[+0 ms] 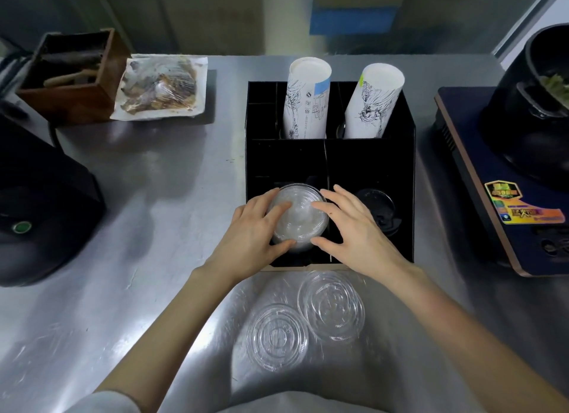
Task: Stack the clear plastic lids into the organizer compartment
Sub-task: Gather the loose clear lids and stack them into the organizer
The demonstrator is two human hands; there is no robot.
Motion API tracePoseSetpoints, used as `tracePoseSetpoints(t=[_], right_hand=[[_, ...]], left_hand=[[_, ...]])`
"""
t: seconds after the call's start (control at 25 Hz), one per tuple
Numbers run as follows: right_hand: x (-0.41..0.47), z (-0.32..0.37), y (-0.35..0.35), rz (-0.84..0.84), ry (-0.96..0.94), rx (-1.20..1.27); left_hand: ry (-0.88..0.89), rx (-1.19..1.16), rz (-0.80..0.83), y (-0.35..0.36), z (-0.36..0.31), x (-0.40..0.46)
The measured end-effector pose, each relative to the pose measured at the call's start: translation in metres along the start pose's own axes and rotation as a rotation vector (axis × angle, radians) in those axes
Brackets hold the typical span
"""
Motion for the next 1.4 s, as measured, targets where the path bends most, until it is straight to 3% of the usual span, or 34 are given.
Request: tracePoseSetpoints(t=[0.92, 1.4], right_hand=[[-0.008, 0.004, 0.0, -0.002, 0.003, -0.005], [-0.044, 0.031, 0.003, -0.019, -0.099, 0.062]], left_hand=[[-0.045, 0.006, 0.0, -0.001, -0.005, -0.005], [-0.082, -0.041, -0.071, -0.012, -0.012, -0.052]])
Point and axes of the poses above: each hand's wrist, its own x-axis towards the middle knuckle, its own y-axis out of the palm, z = x × y, the point moved 10 cm from there along x, towards the middle knuckle, and after that the axes turned 9 degrees about y, right-handed, at the moved point
